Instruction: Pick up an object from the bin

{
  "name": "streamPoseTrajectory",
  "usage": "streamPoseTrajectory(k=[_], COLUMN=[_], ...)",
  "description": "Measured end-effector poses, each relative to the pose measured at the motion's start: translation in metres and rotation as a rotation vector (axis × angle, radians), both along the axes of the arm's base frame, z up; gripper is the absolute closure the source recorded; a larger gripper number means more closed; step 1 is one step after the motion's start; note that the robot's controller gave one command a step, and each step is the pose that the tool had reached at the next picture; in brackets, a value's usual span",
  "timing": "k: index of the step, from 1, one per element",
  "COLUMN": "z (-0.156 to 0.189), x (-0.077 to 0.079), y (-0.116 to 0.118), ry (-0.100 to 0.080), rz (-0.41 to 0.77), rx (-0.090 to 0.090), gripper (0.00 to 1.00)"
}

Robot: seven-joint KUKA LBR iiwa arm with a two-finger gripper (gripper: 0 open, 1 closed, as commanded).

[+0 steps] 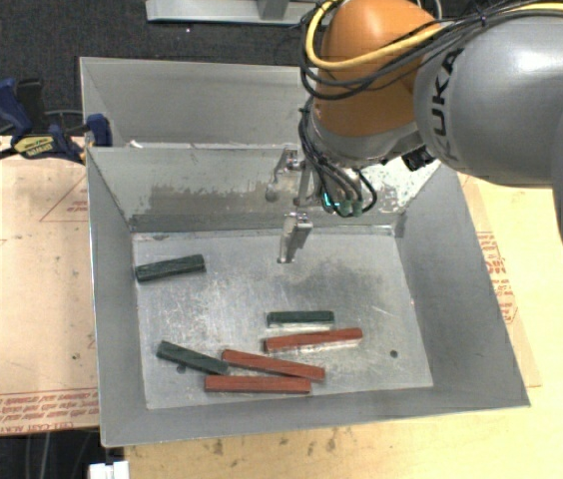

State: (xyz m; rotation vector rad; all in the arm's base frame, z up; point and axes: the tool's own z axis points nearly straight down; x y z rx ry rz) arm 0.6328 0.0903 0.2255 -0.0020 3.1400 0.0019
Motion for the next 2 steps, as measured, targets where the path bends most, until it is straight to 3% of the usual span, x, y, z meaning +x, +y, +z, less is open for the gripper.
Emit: streamPoseTrajectory(k=[1, 2], z=[-0.019, -0.071], x=[-0.038, -0.047], y=[-0.029, -0.035], ry=[-0.003, -0.004], rz=[0.059, 0.095], rx=[0.001, -0.001], gripper=[0.0, 0.0])
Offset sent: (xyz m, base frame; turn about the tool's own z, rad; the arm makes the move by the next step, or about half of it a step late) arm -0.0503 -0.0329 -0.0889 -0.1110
